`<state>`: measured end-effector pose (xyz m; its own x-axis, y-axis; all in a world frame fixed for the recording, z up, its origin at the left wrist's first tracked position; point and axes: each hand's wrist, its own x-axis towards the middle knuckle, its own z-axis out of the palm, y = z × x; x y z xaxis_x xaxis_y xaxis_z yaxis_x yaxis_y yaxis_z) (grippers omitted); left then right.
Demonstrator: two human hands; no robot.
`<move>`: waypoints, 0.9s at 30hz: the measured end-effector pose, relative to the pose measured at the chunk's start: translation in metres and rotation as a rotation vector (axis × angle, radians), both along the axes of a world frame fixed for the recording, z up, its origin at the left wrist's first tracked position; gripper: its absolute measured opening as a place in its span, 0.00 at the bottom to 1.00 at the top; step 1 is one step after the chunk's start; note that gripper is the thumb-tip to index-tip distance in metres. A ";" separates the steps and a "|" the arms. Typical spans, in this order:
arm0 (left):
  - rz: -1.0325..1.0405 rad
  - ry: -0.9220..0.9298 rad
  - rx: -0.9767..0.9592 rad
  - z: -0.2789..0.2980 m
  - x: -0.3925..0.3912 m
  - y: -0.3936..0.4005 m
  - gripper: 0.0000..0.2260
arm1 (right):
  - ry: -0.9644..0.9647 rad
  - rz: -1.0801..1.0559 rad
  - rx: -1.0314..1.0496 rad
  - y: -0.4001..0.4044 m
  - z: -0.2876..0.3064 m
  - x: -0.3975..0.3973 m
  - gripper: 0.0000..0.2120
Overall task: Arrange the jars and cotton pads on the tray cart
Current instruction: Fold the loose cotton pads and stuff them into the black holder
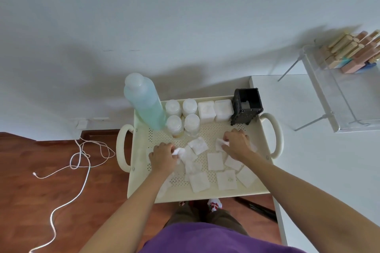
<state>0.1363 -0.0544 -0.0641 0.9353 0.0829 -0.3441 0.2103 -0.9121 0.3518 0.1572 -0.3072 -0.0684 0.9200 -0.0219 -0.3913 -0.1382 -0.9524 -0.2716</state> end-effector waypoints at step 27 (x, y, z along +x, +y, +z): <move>-0.365 0.130 0.228 0.002 0.033 0.058 0.16 | 0.130 -0.565 0.184 0.059 0.014 -0.059 0.19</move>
